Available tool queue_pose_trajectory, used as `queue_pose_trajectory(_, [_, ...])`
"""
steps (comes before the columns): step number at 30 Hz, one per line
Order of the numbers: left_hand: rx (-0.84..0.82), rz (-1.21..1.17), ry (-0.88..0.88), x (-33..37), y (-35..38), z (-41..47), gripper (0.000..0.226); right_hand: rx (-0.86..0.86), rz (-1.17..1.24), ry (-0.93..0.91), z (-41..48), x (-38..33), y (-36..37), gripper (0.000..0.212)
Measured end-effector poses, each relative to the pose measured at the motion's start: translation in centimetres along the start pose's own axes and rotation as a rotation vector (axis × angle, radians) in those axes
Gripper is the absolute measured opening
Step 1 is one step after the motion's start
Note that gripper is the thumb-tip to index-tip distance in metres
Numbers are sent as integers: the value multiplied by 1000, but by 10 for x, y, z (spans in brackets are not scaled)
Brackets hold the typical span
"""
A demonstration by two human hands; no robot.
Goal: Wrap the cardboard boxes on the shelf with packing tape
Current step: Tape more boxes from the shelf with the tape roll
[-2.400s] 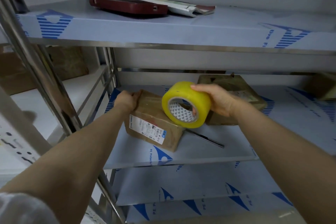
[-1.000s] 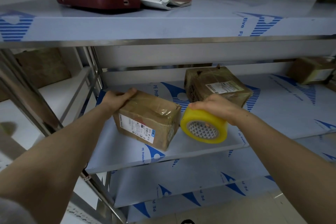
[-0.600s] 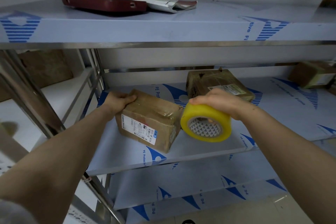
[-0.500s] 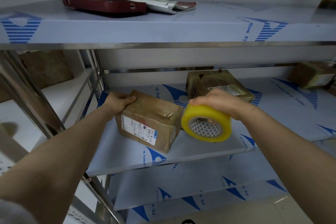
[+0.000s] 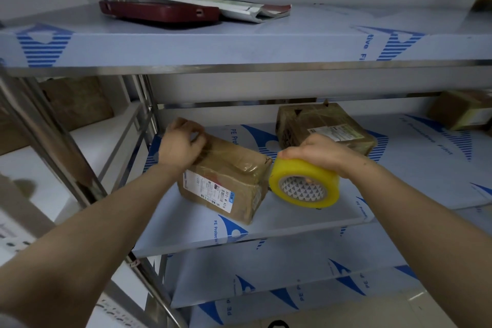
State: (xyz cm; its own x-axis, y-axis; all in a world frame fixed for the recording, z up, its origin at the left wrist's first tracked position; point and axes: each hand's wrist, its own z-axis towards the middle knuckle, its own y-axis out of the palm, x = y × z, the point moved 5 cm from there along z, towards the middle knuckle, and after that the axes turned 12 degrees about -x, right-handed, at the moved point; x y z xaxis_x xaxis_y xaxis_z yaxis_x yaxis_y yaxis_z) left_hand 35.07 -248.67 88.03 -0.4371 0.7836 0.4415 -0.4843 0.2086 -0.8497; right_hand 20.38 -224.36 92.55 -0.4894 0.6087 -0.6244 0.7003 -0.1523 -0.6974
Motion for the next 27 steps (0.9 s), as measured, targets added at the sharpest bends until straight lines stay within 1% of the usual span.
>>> queue_pose_trajectory(1, [-11,-29,88,9,0,-5,28,4,2,-4,1,-1,0,41])
queue_pose_trajectory(2, [-46,-46,172,18,1,-10,33,7,-2,-8,1,-2,0,41])
queue_pose_trajectory(4, [-105,-21,340,34,4,-21,40,7,-11,-14,3,-2,0,41])
queue_pose_trajectory(6, [-143,50,456,40,9,-28,39,4,-19,-11,3,-3,0,42])
queue_pose_trajectory(7, [-172,73,478,41,13,-31,39,2,-18,-10,4,-3,0,42])
queue_pose_trajectory(10, [-246,120,455,34,23,-34,47,-7,-5,-16,3,-4,0,42])
queue_pose_trajectory(13, [-265,143,370,27,26,-32,55,-7,-13,-19,2,-5,0,42])
queue_pose_trajectory(17, [-317,158,324,33,27,-28,61,-10,-15,-8,3,-2,1,42])
queue_pose_trajectory(23, [-359,251,230,33,28,-25,79,-3,-31,16,6,3,4,42])
queue_pose_trajectory(25, [-382,280,197,34,28,-23,79,-3,-36,21,6,5,5,42])
queue_pose_trajectory(27, [-385,304,179,36,28,-20,73,4,-49,25,7,6,6,42])
